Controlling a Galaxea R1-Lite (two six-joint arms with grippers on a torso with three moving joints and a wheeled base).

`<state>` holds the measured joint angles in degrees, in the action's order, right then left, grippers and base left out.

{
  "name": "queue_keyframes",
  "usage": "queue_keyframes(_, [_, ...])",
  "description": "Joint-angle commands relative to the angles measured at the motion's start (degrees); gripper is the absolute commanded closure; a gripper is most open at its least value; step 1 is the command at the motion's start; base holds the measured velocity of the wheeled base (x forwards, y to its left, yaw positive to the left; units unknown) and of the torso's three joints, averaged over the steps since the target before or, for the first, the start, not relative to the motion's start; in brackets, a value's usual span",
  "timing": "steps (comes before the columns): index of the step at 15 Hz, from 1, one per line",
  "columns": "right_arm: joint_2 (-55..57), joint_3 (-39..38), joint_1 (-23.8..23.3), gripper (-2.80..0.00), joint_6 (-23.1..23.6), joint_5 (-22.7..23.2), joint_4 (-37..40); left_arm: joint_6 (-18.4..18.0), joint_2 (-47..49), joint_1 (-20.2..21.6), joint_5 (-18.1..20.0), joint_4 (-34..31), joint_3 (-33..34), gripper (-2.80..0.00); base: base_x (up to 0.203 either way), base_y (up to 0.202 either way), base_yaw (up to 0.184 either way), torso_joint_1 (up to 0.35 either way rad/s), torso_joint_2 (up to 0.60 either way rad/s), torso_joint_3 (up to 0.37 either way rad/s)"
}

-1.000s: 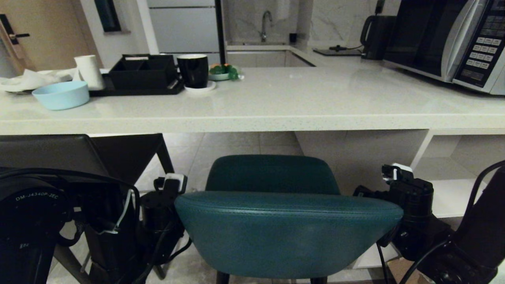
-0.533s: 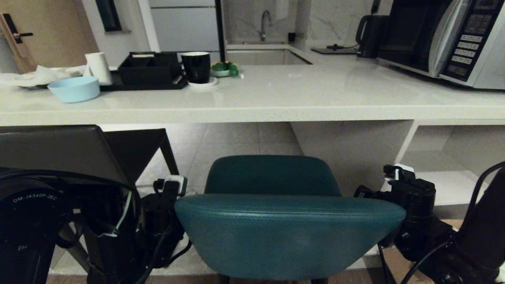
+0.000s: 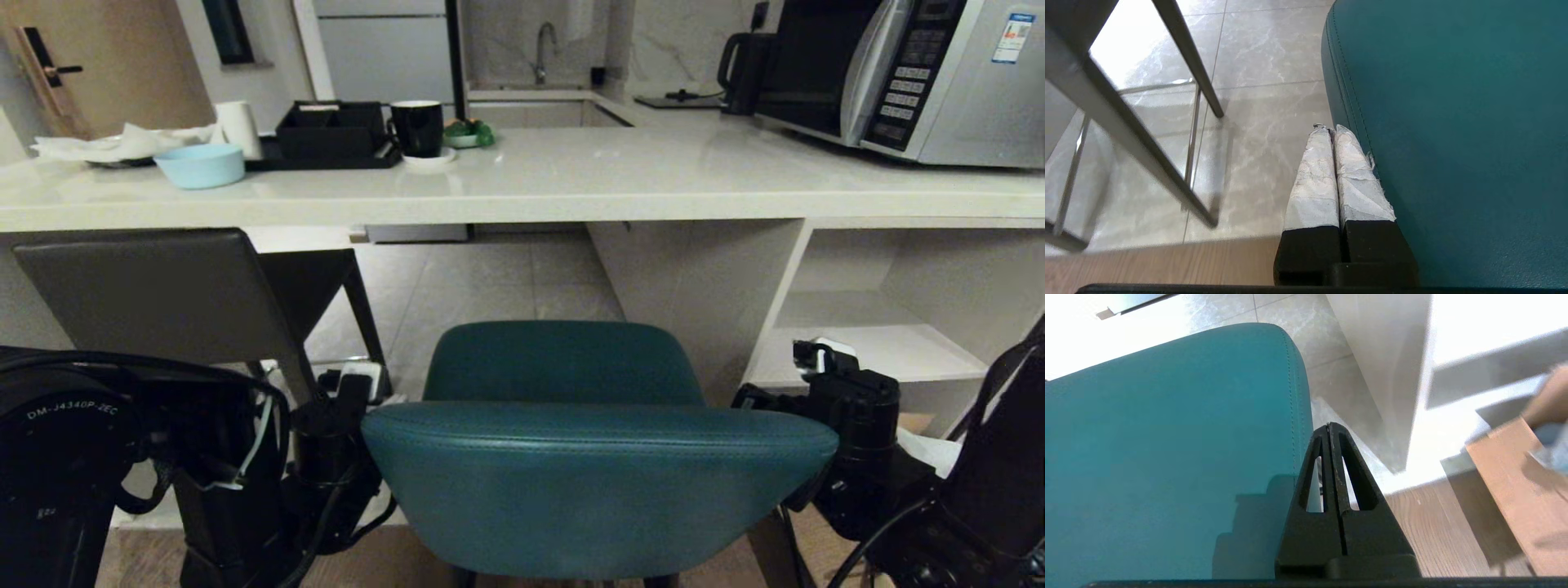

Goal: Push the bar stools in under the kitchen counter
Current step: Pull the blue chair out from under the dining table

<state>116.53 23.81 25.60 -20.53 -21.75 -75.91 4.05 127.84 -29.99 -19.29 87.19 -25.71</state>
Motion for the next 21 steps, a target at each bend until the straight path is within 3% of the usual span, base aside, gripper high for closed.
queue_keyframes(1, [0.2, 0.0, 13.2, 0.0, -0.1, -0.1, -0.4, 0.0, 0.0, -0.6, -0.1, 0.5, -0.1, 0.0, -0.194, 0.0, -0.002, 0.002, 0.01, 0.007])
queue_keyframes(8, [0.3, 0.0, 12.4, 0.0, -0.3, -0.1, -0.5, 0.0, 0.0, -0.6, -0.1, 0.5, 0.1, 0.0, -0.179, 0.0, -0.001, 0.0, 0.0, 0.002])
queue_keyframes(14, [0.6, 1.4, 11.2, 0.0, -0.1, -0.9, -0.3, -0.3, -0.2, 0.5, 0.0, 0.5, -3.2, 0.0, 0.0, 0.0, 0.0, 0.0, 0.0, 0.0])
queue_keyframes(19, [0.6, 5.3, 3.1, 0.0, 1.1, -0.8, -0.4, -3.3, -0.6, 9.3, 0.9, 0.5, -10.2, 0.0, 0.0, 0.0, 0.0, 0.0, 0.0, 0.0])
queue_keyframes(21, [0.7, 6.0, 2.2, 0.0, 1.0, -0.8, -0.4, -3.3, -0.4, 9.1, 1.0, 0.5, -9.4, 0.0, 0.0, 0.0, 0.0, 0.0, 0.0, 0.0])
